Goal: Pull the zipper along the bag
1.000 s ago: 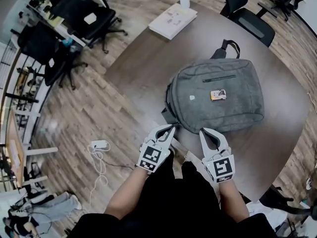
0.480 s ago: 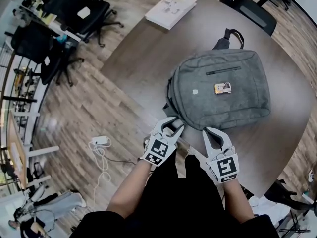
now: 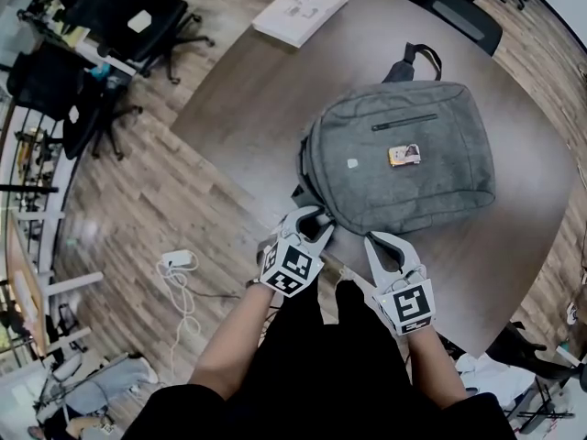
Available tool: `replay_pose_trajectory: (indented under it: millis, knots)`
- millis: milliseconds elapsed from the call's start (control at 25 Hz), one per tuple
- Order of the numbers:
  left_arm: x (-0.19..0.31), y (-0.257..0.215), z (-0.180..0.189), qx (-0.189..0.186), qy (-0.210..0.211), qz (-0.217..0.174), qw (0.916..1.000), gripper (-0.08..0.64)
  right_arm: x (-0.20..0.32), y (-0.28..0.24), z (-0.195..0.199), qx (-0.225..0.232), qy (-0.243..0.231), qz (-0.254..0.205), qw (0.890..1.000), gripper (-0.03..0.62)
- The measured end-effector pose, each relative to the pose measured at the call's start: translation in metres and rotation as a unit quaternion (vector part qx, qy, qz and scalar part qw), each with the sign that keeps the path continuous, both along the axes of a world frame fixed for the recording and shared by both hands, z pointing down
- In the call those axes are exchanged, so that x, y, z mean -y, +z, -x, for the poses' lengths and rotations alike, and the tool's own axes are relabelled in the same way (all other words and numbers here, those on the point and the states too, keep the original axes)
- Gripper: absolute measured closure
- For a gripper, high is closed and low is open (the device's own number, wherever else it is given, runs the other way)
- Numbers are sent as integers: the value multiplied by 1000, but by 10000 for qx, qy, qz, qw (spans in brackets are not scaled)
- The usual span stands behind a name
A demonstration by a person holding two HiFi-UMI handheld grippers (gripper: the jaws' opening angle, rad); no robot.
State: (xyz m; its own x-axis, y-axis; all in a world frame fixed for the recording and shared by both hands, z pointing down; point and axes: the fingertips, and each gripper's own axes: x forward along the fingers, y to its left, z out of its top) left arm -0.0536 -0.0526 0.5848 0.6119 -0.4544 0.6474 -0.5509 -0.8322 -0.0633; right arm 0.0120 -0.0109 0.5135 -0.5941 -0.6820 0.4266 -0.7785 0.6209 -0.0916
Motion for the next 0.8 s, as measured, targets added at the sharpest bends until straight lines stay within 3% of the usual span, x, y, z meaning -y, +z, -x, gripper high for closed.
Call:
replay_pose_trajectory:
  millis: [160,440,800]
  knots:
    - [1,-2,-4,171,122,-31,9998,481,1,-1,4,37,8,-12,10000,591]
    - [-8,-5,-10,3,93,147,9998,497,4,-2,-7,56,175,-15,9998,589]
    - [-16,-10,-1,-75,-165,5,9998,534,1,-1,-12,58,298,-20,9995,591]
